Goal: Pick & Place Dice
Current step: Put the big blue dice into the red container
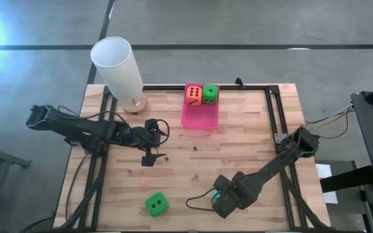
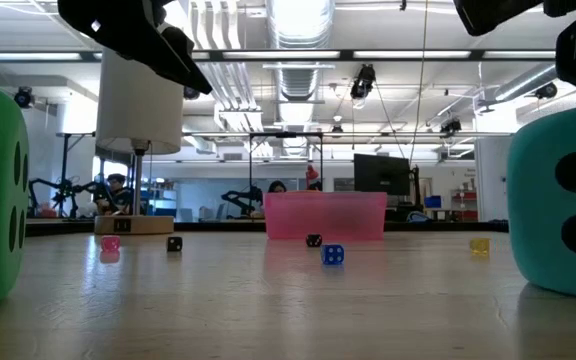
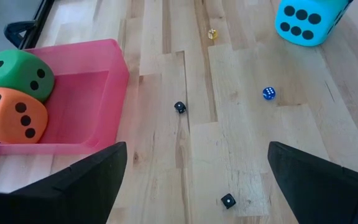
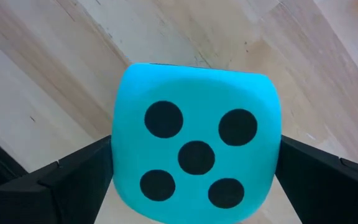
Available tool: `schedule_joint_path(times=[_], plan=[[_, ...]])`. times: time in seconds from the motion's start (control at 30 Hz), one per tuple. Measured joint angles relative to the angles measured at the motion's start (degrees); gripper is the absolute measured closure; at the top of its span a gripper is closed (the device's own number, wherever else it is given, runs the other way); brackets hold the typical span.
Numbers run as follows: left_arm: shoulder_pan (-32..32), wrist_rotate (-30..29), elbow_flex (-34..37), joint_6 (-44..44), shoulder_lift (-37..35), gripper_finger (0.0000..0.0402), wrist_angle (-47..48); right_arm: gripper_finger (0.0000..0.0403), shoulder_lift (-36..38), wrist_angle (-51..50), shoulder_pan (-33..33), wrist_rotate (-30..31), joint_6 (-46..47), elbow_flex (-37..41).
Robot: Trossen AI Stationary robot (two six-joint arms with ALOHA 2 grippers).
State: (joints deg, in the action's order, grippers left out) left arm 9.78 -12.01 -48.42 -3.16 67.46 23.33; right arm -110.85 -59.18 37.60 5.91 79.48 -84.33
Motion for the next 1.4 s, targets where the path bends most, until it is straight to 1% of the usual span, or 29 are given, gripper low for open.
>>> schedule_joint_path(times=[0.3,0.43,0.63,0.8,1.0,1.23,1.4], plan=[[0.00,0.00,-0.01,0.02,0.00,0.0010,0.00,0.0003,-0.04,0.83,0.00,-0.22,-4.93,0.19],[0.00,0.02,-0.02,0.02,0.00,0.0008,0.02,0.0003,-0.07,0.96,-0.04,-0.01,-5.01,0.19],[0.00,0.02,0.00,0.17,0.01,0.0011,0.02,0.0003,-0.13,1.39,-0.15,0.11,-7.84,0.19],[0.00,0.02,0.00,0.20,0.00,0.0009,0.02,0.0003,-0.17,1.69,-0.09,1.44,-9.16,0.19],[0.00,0.02,0.00,0.22,0.00,0.0011,0.02,0.0003,-0.17,2.11,-0.11,1.55,-9.51,0.19],[0.00,0.02,0.00,0.26,0.00,0.0008,0.02,0.0003,-0.17,2.61,-0.15,1.71,-12.53,0.19],[0.00,0.02,0.00,0.66,0.00,0.0011,0.02,0.0007,-0.17,2.94,-0.09,2.89,-13.30,0.35]])
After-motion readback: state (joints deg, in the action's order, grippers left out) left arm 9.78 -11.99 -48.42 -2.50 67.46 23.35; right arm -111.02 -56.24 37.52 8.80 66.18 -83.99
